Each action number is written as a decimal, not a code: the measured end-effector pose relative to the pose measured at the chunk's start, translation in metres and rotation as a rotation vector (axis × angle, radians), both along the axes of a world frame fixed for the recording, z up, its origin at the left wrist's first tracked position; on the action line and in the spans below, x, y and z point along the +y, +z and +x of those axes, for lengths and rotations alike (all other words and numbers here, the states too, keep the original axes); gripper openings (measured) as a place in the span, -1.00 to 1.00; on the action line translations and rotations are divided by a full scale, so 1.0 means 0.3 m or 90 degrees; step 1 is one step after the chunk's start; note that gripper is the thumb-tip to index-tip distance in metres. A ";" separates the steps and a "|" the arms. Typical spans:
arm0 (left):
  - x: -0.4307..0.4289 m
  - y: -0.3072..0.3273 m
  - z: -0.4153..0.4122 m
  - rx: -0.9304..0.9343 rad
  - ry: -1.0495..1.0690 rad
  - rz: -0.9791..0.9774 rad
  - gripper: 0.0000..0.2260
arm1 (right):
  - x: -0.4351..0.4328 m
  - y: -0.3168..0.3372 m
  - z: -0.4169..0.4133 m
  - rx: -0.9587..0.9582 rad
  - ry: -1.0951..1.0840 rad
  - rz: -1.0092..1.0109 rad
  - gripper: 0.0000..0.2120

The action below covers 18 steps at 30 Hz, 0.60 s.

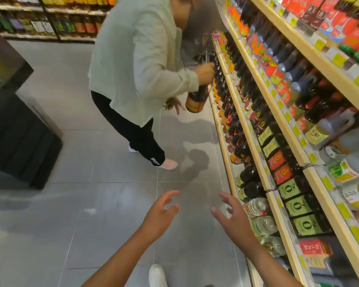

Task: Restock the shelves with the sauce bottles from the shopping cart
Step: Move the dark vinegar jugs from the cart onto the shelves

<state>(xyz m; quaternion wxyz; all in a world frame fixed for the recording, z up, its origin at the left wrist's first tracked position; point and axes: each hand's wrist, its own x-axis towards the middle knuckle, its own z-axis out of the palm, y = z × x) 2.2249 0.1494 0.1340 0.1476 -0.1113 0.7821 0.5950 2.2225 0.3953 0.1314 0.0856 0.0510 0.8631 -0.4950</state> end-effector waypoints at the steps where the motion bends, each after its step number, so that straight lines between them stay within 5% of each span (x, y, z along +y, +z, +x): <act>1: -0.013 0.000 -0.022 -0.002 -0.003 -0.002 -0.69 | -0.013 0.004 -0.023 0.001 0.004 -0.003 -0.48; 18: 0.052 0.158 -0.847 0.093 -0.036 0.036 -0.63 | -0.013 0.149 -0.874 0.077 0.029 -0.095 -0.44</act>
